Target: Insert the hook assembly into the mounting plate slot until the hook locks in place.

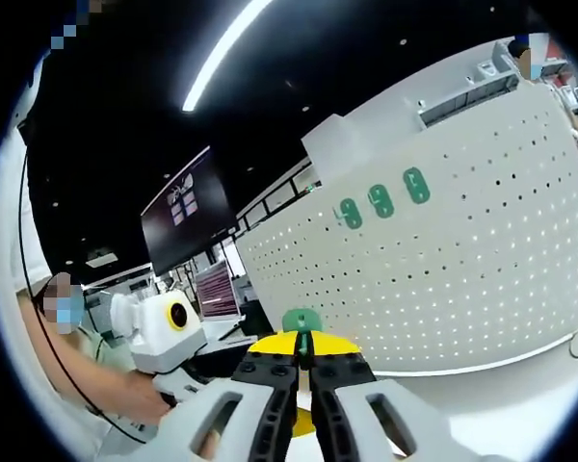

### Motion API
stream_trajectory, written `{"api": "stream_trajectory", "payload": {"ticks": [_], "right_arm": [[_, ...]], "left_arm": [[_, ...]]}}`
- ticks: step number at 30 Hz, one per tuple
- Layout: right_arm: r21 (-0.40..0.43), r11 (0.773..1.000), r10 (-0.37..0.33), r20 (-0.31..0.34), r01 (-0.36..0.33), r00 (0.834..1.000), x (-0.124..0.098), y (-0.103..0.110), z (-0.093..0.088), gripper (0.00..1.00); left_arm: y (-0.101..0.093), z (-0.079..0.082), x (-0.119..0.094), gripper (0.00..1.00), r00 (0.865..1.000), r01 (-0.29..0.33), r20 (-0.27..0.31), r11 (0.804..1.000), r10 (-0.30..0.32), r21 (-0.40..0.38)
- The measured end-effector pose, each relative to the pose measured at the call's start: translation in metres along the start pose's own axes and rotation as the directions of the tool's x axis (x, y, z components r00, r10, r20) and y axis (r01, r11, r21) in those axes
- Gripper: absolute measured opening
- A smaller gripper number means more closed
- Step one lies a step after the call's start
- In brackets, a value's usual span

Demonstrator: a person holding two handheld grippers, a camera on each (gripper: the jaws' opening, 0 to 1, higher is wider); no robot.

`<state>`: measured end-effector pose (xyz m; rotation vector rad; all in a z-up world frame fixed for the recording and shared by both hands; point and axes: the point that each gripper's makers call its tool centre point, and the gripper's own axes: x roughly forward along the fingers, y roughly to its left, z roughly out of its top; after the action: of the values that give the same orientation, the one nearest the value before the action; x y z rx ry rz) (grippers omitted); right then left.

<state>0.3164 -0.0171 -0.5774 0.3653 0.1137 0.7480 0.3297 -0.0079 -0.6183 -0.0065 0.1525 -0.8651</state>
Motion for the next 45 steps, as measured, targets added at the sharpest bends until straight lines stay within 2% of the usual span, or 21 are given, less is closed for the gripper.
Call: {"api": "stream_trajectory", "payload": {"ticks": [1,3,5,7,14,21,45], "right_arm": [[-0.017,1.000,-0.007,-0.003,0.007,1.000,0.000,-0.001,0.000,0.00],[-0.110,0.994,-0.022,-0.024,0.020,0.999,0.000,-0.001,0.000,0.00],[-0.256,0.966,-0.048,-0.049,0.034,0.998,0.001,-0.001,-0.001,0.00],[-0.297,0.954,-0.050,-0.059,0.030,0.997,0.002,0.002,-0.002,0.00],[-0.256,0.965,-0.069,-0.045,0.055,0.997,0.000,-0.005,0.000,0.00],[-0.244,0.966,-0.091,-0.033,0.080,0.995,0.000,-0.011,0.007,0.00],[-0.236,0.955,-0.179,0.029,0.181,0.983,0.013,-0.048,0.051,0.00]], "left_arm": [[-0.001,0.000,0.000,0.75,1.000,0.000,0.000,1.000,0.000,0.000],[0.000,0.001,0.000,0.75,1.000,-0.002,0.002,1.000,0.002,0.006],[0.000,0.001,0.000,0.75,1.000,-0.003,0.003,1.000,0.003,0.001],[0.001,0.000,0.000,0.74,1.000,-0.005,-0.002,1.000,0.005,-0.004],[0.001,0.002,0.000,0.74,1.000,-0.010,0.003,1.000,0.010,-0.005],[0.001,0.002,-0.001,0.73,1.000,-0.012,-0.001,1.000,0.012,0.009],[0.022,0.006,-0.021,0.71,0.996,-0.080,0.028,0.997,0.081,-0.012]]}}
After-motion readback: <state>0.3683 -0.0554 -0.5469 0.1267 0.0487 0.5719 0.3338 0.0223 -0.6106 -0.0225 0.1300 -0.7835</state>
